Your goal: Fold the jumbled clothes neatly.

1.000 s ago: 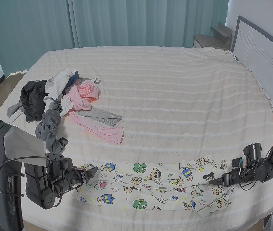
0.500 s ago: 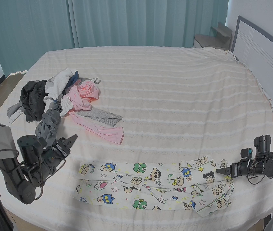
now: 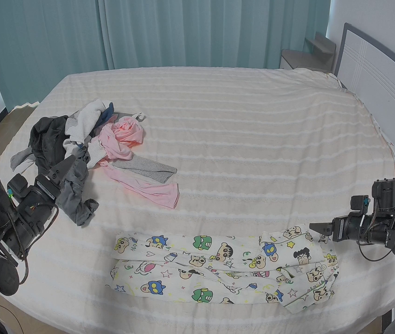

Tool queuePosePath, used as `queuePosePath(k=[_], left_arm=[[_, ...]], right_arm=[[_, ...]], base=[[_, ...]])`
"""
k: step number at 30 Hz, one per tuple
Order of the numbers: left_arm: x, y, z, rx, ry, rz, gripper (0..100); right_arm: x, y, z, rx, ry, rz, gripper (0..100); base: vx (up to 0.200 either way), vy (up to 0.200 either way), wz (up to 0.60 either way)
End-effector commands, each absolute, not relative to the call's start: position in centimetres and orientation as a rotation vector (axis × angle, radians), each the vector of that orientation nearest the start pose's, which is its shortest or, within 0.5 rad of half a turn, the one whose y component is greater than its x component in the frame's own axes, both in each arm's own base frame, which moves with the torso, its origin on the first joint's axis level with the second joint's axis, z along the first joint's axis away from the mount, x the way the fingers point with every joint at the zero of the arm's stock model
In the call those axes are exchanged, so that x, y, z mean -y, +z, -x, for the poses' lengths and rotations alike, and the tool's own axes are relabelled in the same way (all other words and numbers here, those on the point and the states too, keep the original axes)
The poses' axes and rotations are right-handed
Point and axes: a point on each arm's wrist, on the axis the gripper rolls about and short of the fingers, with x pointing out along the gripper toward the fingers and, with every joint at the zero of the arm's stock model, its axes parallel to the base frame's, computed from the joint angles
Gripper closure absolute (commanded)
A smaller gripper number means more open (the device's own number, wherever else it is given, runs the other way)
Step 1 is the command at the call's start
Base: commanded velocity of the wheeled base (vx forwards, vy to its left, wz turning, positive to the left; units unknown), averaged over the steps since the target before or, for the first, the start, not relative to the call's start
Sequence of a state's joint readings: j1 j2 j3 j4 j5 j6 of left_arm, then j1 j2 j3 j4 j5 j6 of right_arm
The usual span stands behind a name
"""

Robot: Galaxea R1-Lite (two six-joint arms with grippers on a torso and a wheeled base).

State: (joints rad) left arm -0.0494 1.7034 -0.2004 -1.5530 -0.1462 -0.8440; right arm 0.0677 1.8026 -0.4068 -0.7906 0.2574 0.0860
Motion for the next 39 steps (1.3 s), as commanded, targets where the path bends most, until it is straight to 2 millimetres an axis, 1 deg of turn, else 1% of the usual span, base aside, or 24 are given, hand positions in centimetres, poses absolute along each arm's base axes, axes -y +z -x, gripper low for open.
queuePosePath(k=[1, 3, 5, 7, 8, 13, 16, 17, 18, 19, 24, 28, 35, 36, 39], left_arm=[[1.4, 15.6, -19.6, 0.038, -0.321, 0.819, 0], [1.4, 15.9, -19.1, 0.048, -0.333, 0.817, 0], [1.4, 15.9, -19.0, 0.052, -0.337, 0.814, 0], [1.4, 15.9, -19.0, 0.052, -0.337, 0.814, 0], [1.4, 15.9, -19.0, 0.049, -0.335, 0.815, 0], [1.4, 15.7, -19.0, 0.039, -0.335, 0.816, 0], [1.5, 15.6, -19.1, 0.035, -0.335, 0.816, 0], [1.5, 15.6, -19.1, 0.035, -0.335, 0.816, 0], [1.5, 15.6, -19.1, 0.035, -0.335, 0.816, 0], [1.5, 15.6, -19.0, 0.034, -0.334, 0.816, 0], [1.5, 15.5, -19.1, 0.030, -0.336, 0.817, 0], [1.5, 15.3, -19.3, 0.017, -0.330, 0.818, 0], [1.5, 15.1, -19.4, 0.009, -0.328, 0.819, 0], [1.5, 15.1, -19.4, 0.009, -0.328, 0.819, 0], [1.5, 15.1, -19.4, 0.009, -0.328, 0.819, 0]], right_arm=[[-3.8, 7.1, -27.7, -0.625, 0.290, -0.141, 0], [-3.9, 6.7, -29.0, -0.628, 0.253, -0.128, 0], [-3.9, 5.9, -29.8, -0.673, 0.224, -0.123, 0], [-3.9, 5.9, -29.8, -0.673, 0.224, -0.123, 0], [-4.0, 5.0, -30.5, -0.744, 0.213, -0.122, 0], [-4.7, 3.7, -31.5, -0.782, 0.224, -0.117, 0], [-5.8, 2.5, -31.8, -0.810, 0.249, -0.106, 0], [-5.8, 2.5, -31.8, -0.810, 0.249, -0.106, 0], [-6.2, 1.8, -32.1, -0.827, 0.255, -0.104, 0], [-6.3, 1.5, -32.3, -0.831, 0.257, -0.106, 0], [-6.6, 1.1, -32.9, -0.834, 0.251, -0.125, 0], [-6.8, 0.7, -32.9, -0.842, 0.256, -0.125, 0], [-7.1, 0.7, -32.9, -0.842, 0.265, -0.124, 0], [-7.4, 0.4, -32.8, -0.853, 0.273, -0.118, 0], [-7.4, 0.1, -32.9, -0.858, 0.270, -0.116, 0]], base=[[0.000, 0.000, 0.00], [0.000, 0.000, 0.00], [0.000, 0.000, 0.00], [0.000, 0.000, 0.00], [0.000, 0.000, 0.00], [0.000, 0.000, 0.00], [0.000, 0.000, 0.00], [0.000, 0.000, 0.00], [0.000, 0.000, 0.00], [0.000, 0.000, 0.00], [0.000, 0.000, 0.00], [0.000, 0.000, 0.00], [0.000, 0.000, 0.00], [0.000, 0.000, 0.00], [0.000, 0.000, 0.00]])
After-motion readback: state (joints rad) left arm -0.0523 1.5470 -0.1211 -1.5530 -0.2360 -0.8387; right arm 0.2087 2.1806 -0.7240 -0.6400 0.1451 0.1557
